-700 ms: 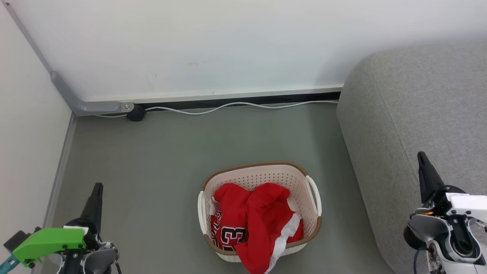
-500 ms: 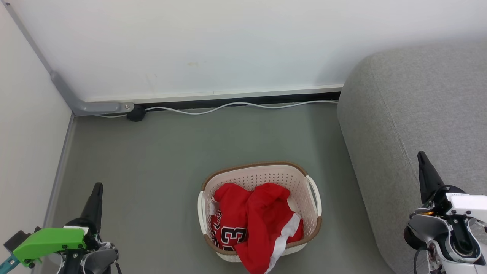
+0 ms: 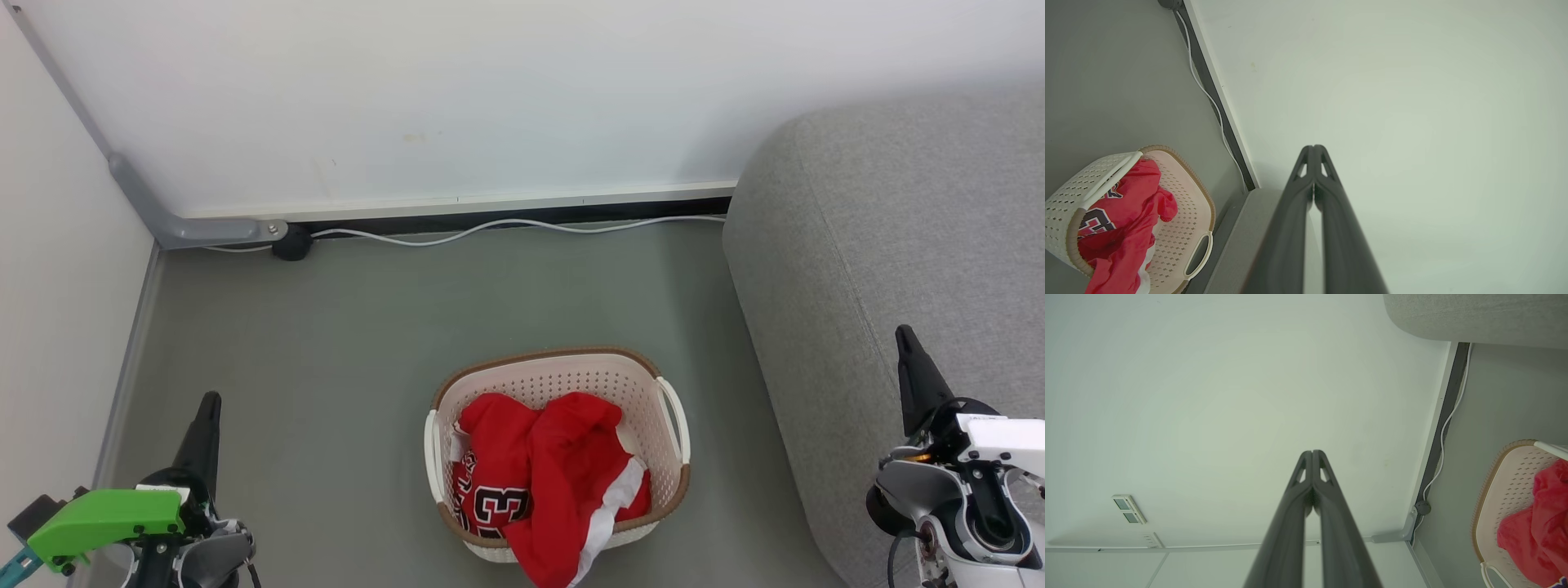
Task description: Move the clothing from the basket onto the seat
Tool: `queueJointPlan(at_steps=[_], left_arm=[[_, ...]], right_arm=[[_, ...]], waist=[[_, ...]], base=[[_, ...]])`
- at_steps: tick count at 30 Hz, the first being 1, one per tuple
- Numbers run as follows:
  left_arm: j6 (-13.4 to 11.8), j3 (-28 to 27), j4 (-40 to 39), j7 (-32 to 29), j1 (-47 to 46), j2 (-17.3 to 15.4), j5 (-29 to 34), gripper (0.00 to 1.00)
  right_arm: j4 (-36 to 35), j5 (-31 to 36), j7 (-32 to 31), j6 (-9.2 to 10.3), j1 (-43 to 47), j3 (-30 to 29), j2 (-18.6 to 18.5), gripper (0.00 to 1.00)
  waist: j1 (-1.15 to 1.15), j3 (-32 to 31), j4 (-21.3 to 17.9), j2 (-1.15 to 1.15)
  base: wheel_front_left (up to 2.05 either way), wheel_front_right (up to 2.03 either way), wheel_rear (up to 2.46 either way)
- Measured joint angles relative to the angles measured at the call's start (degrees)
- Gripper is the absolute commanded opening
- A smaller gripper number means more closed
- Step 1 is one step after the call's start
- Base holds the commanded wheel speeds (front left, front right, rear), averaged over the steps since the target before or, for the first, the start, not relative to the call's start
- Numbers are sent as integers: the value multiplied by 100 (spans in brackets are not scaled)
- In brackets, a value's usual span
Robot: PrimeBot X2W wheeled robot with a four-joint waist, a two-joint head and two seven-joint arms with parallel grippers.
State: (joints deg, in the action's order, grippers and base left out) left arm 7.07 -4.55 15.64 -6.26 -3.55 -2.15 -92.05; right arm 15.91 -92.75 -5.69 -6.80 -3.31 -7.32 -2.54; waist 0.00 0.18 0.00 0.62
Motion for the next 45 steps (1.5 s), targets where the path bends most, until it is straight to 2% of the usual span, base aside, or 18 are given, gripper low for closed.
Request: queueJointPlan(at_steps=[5, 6, 7, 8, 9, 10, 20, 27, 32, 45], left_arm=[[-1, 2, 9, 0, 2, 2, 0, 0], [-3, 10, 62, 1, 17, 10, 3, 100], [-3, 15, 125, 1, 57, 31, 3, 100], [-4, 25, 192, 1, 108, 60, 3, 0], [-4, 35, 266, 1, 168, 93, 3, 0], [-4, 45, 327, 1, 230, 126, 3, 100], [-5, 145, 314, 151, 353, 159, 149, 100], [-8, 238, 186, 321, 353, 144, 611, 100], [-10, 250, 34, 430, 353, 130, 1047, 100], [-157, 411, -369, 669, 354, 47, 2438, 100]], right_arm=[[10, 0, 1, 1, 2, 1, 2, 0], [51, 0, 9, 12, 28, 3, 16, 100], [113, 0, 9, 29, 77, 4, 45, 100], [181, 0, 9, 32, 142, 7, 80, 0], [252, 0, 10, 32, 213, 9, 118, 0], [323, 0, 10, 32, 281, 13, 147, 100], [386, 121, 167, 33, 396, 104, 194, 100], [288, 664, 320, 84, 396, 183, 138, 100], [143, 1128, 412, 97, 396, 196, 99, 100], [-160, 2350, 667, 333, 396, 480, 94, 100]], waist=[[0, 0, 0, 0], [0, 0, 0, 0], [0, 0, 0, 0], [0, 1, 0, 0], [0, 0, -1, 0], [0, 1, -1, 0], [0, -39, -1, 0], [0, -81, -1, 0], [0, -103, -2, 0], [0, -154, 3, 0]], base=[[0, 0, 0], [0, 0, 0], [0, 0, 0], [0, 0, 0], [0, 0, 0], [0, 0, 0], [0, 0, 0], [0, 0, 0], [0, 0, 0], [0, 0, 0]])
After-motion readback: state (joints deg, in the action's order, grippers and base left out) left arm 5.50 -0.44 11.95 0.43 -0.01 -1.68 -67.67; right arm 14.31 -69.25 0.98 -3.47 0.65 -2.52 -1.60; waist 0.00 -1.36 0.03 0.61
